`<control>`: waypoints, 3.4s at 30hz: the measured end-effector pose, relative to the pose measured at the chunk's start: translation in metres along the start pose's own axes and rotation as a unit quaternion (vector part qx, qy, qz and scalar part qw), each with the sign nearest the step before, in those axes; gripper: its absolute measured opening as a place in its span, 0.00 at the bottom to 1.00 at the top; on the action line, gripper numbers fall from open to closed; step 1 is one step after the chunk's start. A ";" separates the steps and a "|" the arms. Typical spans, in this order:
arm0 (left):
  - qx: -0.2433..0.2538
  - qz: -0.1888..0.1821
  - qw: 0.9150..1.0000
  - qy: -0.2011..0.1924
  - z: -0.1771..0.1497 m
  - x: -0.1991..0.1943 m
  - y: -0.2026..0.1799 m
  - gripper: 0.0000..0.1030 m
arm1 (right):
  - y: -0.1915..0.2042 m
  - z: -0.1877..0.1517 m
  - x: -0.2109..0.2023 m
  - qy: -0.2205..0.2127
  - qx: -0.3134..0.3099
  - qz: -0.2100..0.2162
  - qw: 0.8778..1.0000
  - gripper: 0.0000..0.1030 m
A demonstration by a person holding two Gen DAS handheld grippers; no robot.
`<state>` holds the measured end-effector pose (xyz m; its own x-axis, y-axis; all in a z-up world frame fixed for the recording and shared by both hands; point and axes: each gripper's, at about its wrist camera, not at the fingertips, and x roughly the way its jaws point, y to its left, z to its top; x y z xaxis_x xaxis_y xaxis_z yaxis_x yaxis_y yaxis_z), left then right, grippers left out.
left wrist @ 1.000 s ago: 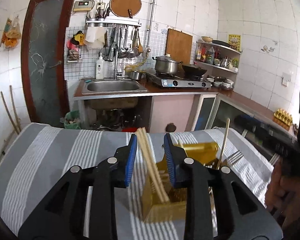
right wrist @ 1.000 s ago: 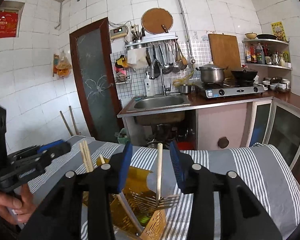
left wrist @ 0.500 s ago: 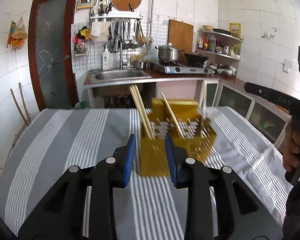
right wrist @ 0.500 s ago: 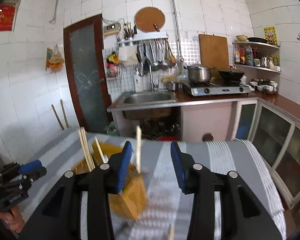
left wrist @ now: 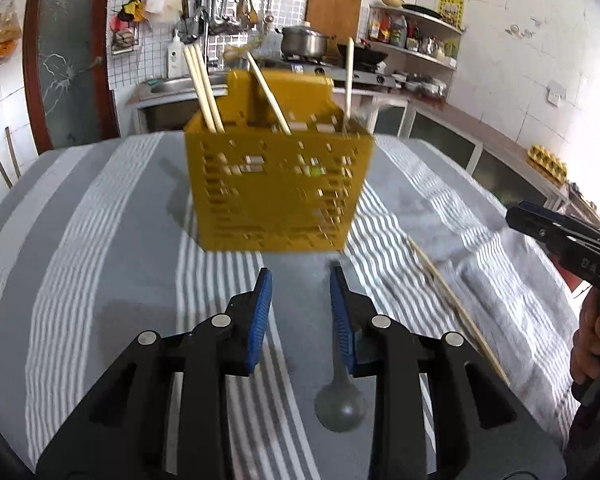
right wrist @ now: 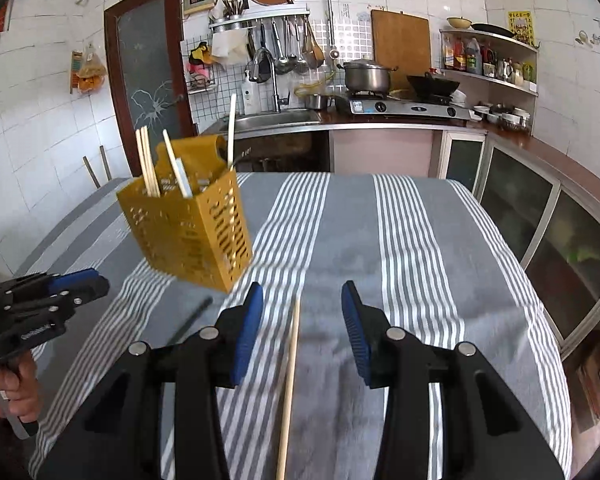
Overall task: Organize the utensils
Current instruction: 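Move both open tools back toward the dark spoon and last chopstick, then grasp the dark spoon with the left tool while the right tool grasps the chopstick, then lift the spoon and chopstick and carry both over the yellow holder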
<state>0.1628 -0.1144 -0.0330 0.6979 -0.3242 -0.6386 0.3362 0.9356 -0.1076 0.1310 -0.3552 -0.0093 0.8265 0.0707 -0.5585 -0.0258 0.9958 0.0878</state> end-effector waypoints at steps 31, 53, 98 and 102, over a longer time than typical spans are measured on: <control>0.059 0.023 0.986 0.152 0.003 0.116 -0.035 0.33 | 0.026 -0.029 0.109 0.174 -0.028 -0.006 0.984 0.26; 0.020 -0.010 0.994 0.105 0.023 0.078 -0.013 0.08 | 0.036 -0.006 0.059 0.111 -0.014 0.025 0.993 0.05; 0.010 0.009 0.977 -0.214 0.165 -0.119 0.045 0.08 | 0.121 0.155 -0.075 -0.227 -0.062 0.099 0.967 0.05; 0.024 0.008 0.976 -0.218 0.173 -0.106 0.046 0.08 | 0.124 0.162 -0.054 -0.232 -0.063 0.105 0.965 0.05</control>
<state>0.2134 -0.0611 0.1613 0.9027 -0.3479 -0.2533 0.3447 0.9369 -0.0584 0.1738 -0.2447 0.1654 0.9579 0.2666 -0.1068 -0.2636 0.9637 0.0415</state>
